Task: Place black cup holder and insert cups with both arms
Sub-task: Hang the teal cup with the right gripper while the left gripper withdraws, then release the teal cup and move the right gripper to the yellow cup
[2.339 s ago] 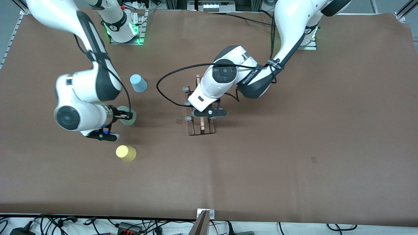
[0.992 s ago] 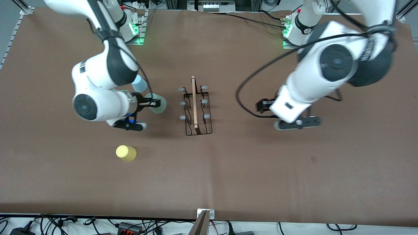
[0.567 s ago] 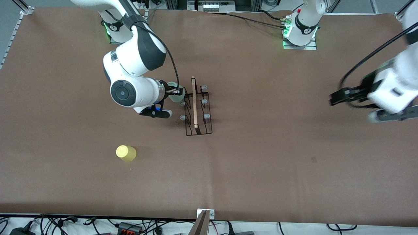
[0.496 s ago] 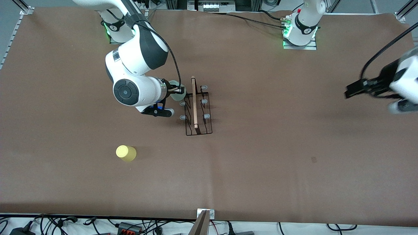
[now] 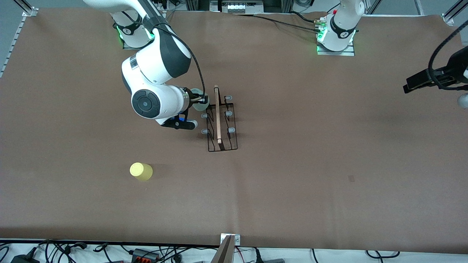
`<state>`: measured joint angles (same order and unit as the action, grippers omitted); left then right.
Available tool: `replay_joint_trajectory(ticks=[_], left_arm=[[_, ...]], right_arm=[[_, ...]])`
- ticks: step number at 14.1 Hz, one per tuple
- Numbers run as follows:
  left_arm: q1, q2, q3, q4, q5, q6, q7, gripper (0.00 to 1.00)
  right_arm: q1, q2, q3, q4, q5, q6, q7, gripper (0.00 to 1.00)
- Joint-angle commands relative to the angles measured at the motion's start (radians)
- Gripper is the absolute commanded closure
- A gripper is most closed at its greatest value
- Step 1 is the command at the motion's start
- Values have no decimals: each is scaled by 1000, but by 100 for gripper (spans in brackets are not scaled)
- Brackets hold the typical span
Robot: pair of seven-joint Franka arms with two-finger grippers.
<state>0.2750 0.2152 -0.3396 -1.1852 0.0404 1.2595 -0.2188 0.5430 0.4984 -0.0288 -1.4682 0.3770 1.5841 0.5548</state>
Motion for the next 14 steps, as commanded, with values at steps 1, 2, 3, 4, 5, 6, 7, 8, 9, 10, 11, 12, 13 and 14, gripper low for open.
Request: replay_joint_trajectory(ticks=[1, 2, 3, 4, 5, 6, 7, 8, 9, 10, 11, 12, 13, 14], left_arm=[[30, -59, -16, -24, -1, -11, 26, 0], [26, -59, -18, -25, 9, 7, 27, 0], [27, -63, -22, -49, 7, 20, 45, 0], [29, -88, -22, -83, 7, 37, 71, 0], [33, -127, -19, -155, 7, 69, 90, 0], [42, -179, -9, -234, 6, 111, 123, 0], [93, -213, -10, -297, -5, 145, 157, 0], [124, -233, -18, -332, -10, 176, 183, 0], [125, -253, -19, -356, -10, 176, 191, 0], [125, -296, -19, -410, -11, 182, 190, 0], [127, -315, -18, -437, -11, 193, 190, 0], [130, -310, -16, -436, -11, 198, 190, 0], [131, -304, -12, -432, -11, 207, 191, 0], [131, -289, -10, -419, -11, 218, 193, 0]], right_arm=[[18, 6, -10, -4, 17, 5, 17, 82], [20, 17, -10, -4, 14, 5, 17, 82], [24, 23, -10, -6, 16, 7, 17, 82], [32, 28, -10, -6, 14, 10, 17, 82], [35, 35, -10, -9, 14, 19, 17, 82], [34, 48, -11, -15, 11, 30, 17, 82], [37, 52, -10, -21, 11, 37, 17, 82], [43, 57, -11, -24, 11, 49, 17, 82], [49, 60, -11, -30, 10, 56, 17, 74], [51, 65, -14, -31, 5, 57, 19, 21], [43, 65, -17, -29, 3, 56, 25, 0], [37, 62, -19, -20, 5, 47, 40, 0], [38, 54, -20, -17, 5, 47, 72, 0], [37, 34, -23, -12, -4, 45, 111, 0]])
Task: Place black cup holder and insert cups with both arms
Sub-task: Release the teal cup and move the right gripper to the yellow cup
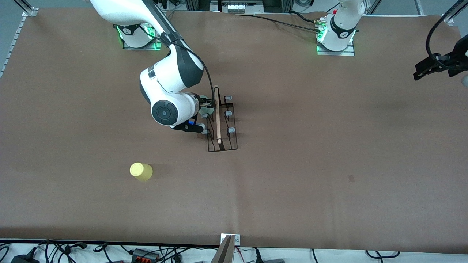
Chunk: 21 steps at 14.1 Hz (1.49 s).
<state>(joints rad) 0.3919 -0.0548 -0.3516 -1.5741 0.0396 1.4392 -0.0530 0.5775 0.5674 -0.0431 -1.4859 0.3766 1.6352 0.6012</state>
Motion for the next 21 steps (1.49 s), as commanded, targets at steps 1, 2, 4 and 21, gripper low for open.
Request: replay_joint_trajectory(ticks=[1, 2, 4, 21], left_arm=[[18, -10, 3, -20, -10, 38, 27, 0], [19, -7, 2, -17, -10, 38, 27, 0], [19, -4, 3, -14, -10, 40, 25, 0], [-264, 21, 285, 39, -35, 17, 27, 0]], right_arm=[[-4, -56, -18, 7, -30, -6, 81, 0], [-4, -70, -43, 16, -63, 6, 100, 0], [-10, -49, -124, 88, -203, 44, 112, 0], [-258, 272, -150, 154, -217, 568, -437, 0]])
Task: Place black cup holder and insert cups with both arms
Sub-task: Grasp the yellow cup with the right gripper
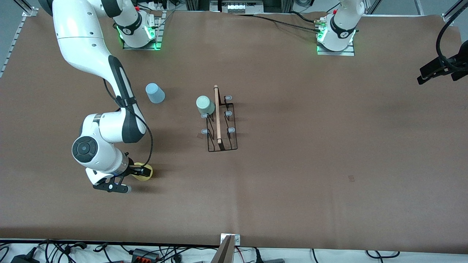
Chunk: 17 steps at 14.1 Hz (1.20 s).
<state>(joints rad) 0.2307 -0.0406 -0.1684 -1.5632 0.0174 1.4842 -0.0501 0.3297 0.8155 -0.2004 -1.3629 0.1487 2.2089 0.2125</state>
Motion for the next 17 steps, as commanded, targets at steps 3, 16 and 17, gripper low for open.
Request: replay_joint_trajectory(ticks=[3, 16, 17], left_arm=[[-108, 16, 109, 28, -16, -32, 24, 0], [-103, 19, 106, 38, -34, -32, 24, 0], [-102, 19, 107, 38, -36, -32, 24, 0]], right_arm=[[-18, 27, 7, 30, 14, -24, -96, 45], [81, -77, 177, 304, 19, -431, 148, 92], [94, -87, 190, 303, 20, -446, 172, 92]])
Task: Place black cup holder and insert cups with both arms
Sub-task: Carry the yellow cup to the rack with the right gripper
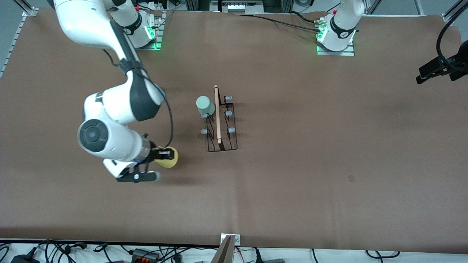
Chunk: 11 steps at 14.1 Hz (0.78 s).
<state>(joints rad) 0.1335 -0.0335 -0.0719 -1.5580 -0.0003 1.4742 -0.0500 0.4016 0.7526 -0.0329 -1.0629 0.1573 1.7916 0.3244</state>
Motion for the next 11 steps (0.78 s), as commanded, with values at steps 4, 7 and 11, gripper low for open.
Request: replay_joint_trajectory(ticks=[4, 7, 11], left_arm=[[-5, 14, 11, 33, -18, -22, 24, 0], [-3, 14, 11, 33, -18, -22, 24, 0], [-5, 14, 11, 33, -18, -22, 24, 0]], right_arm=[[71, -27, 31, 4, 10, -86, 135, 91], [108, -27, 30, 4, 8, -77, 182, 90], [108, -22, 31, 0, 19, -84, 185, 91]])
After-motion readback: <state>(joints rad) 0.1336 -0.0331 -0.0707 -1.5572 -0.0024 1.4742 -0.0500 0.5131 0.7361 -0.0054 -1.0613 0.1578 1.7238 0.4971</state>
